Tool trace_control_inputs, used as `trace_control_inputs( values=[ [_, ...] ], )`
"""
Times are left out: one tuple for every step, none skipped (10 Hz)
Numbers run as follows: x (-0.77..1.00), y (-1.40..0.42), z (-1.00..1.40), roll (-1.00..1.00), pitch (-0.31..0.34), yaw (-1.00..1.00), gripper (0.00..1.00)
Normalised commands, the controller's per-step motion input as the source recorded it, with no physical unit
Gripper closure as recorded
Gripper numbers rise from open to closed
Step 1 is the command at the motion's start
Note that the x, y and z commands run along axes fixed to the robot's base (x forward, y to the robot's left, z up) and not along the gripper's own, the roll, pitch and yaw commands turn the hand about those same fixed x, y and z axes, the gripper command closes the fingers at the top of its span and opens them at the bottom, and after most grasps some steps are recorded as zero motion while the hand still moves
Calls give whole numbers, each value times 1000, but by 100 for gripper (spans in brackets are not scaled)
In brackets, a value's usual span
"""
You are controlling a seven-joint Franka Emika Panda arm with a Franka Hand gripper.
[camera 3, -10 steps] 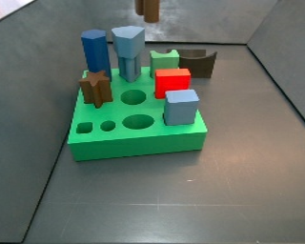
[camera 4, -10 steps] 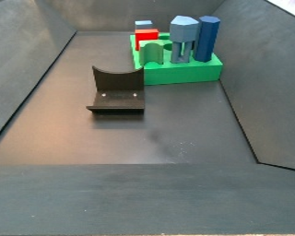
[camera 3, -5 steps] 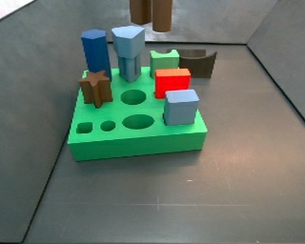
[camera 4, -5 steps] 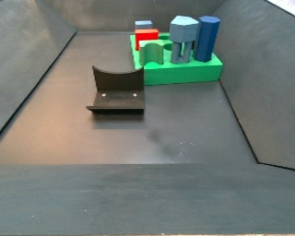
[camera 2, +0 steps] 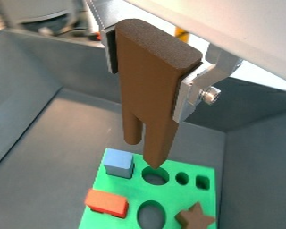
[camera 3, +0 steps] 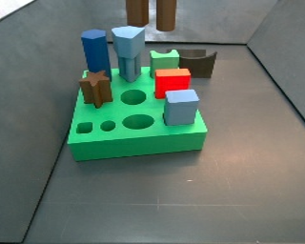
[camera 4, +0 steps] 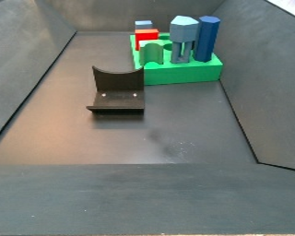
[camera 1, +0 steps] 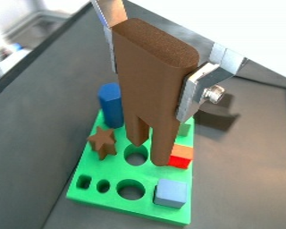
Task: Pick up the square-circle object. Move up. Rotate the square-circle object. Move to above the board. Insert the square-circle object.
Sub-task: Move to above the board, then insert the square-circle object.
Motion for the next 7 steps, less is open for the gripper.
trace_control_inputs(
  values=[
    [56,-32,30,59,173,1000,100],
    [59,-31,29,65,190,1000,100],
    [69,-33,25,81,231,909,100],
    [70,-32,24,80,221,727,100],
    [77,-34,27,72,185,405,100],
    [71,-30,25,68,158,243,100],
    [-611,-226,-720,124,-236,320,100]
  ],
)
